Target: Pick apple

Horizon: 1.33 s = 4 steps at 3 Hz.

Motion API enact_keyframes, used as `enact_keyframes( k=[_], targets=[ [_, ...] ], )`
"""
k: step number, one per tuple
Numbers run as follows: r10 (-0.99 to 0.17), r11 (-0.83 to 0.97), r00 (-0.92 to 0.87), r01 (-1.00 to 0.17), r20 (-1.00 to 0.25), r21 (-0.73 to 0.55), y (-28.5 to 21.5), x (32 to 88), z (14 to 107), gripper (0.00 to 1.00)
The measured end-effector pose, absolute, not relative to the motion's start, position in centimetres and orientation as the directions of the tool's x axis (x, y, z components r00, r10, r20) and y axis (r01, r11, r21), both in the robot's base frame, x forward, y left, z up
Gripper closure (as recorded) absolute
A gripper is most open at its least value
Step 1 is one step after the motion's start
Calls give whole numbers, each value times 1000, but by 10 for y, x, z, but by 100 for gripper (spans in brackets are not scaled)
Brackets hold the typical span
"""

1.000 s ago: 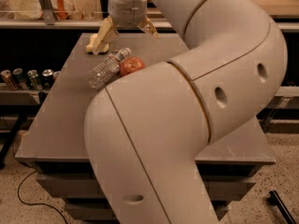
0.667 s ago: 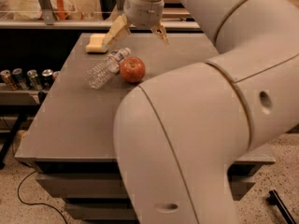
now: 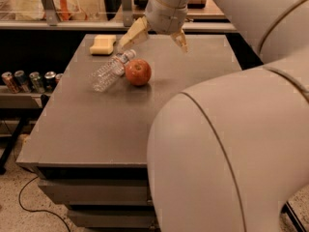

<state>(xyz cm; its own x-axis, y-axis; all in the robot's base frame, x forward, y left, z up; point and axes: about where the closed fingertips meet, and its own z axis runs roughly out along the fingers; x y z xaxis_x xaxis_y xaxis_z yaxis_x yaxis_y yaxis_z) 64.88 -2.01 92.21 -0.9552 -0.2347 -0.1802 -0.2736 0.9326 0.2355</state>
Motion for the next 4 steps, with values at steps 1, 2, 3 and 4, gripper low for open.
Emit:
enact_keyframes(
  k=[1, 2, 3, 4],
  targets=[
    [-212, 962, -964, -235, -161, 137, -22, 639, 920, 0],
    [-244, 967, -959, -252, -143, 41, -11, 628, 918, 0],
    [-274, 962, -954, -272, -125, -29, 0, 618, 915, 13],
    [-295, 955, -949, -288, -110, -73, 9, 612, 911, 36]
  ],
)
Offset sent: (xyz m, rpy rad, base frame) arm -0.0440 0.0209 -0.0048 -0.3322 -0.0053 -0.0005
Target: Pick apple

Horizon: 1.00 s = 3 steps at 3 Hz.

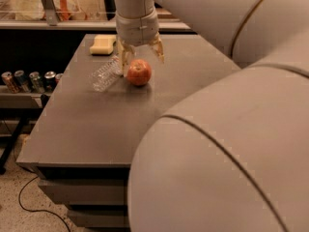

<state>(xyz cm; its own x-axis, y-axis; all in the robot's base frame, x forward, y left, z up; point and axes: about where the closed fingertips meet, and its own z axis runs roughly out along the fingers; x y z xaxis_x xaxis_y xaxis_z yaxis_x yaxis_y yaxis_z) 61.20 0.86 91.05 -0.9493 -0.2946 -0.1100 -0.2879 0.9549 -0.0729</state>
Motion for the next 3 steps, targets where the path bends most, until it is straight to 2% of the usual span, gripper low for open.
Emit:
enact_keyframes(
  k=[2, 3],
  targets=[
    [-326, 943, -941, -317, -95, -98, 14, 599, 904, 82],
    [-351, 935, -932, -344, -94, -87, 16, 595, 903, 82]
  ],
)
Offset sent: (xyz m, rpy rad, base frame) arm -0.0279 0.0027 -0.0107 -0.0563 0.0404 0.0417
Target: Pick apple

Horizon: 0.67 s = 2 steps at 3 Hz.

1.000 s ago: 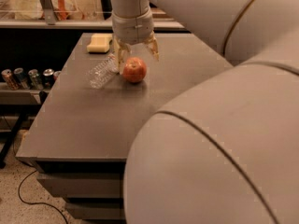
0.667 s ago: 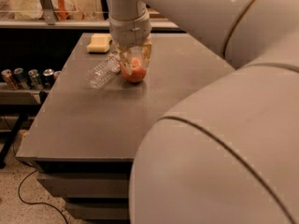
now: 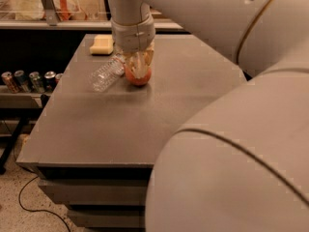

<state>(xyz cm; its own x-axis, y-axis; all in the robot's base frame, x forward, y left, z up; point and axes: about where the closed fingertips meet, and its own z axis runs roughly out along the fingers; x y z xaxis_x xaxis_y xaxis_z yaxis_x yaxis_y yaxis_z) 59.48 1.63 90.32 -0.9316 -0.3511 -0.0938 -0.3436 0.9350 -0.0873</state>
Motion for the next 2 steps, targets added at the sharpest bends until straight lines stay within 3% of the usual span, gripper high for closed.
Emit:
enact_keyframes(
  k=[2],
  targets=[
    [-396, 918, -913, -391, -101, -68, 23, 594, 909, 35]
  ],
)
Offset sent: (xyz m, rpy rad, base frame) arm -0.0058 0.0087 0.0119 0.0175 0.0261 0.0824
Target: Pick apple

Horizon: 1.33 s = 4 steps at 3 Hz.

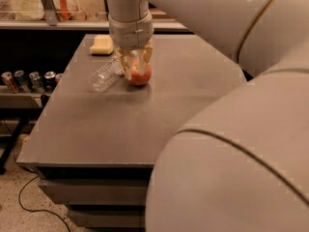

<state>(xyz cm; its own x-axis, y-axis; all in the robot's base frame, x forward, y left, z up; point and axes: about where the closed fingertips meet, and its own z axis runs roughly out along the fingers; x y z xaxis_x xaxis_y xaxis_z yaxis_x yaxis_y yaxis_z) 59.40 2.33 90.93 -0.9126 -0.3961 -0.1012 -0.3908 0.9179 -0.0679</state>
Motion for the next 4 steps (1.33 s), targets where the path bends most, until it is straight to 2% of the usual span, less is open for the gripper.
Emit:
enact_keyframes(
  k=[1, 2, 4],
  targets=[
    [-420, 907, -902, -418, -103, -47, 29, 600, 914, 12],
    [-445, 895, -890, -444, -97, -27, 35, 608, 920, 0],
    [-467, 884, -880, -468, -85, -19, 50, 628, 916, 0]
  ],
)
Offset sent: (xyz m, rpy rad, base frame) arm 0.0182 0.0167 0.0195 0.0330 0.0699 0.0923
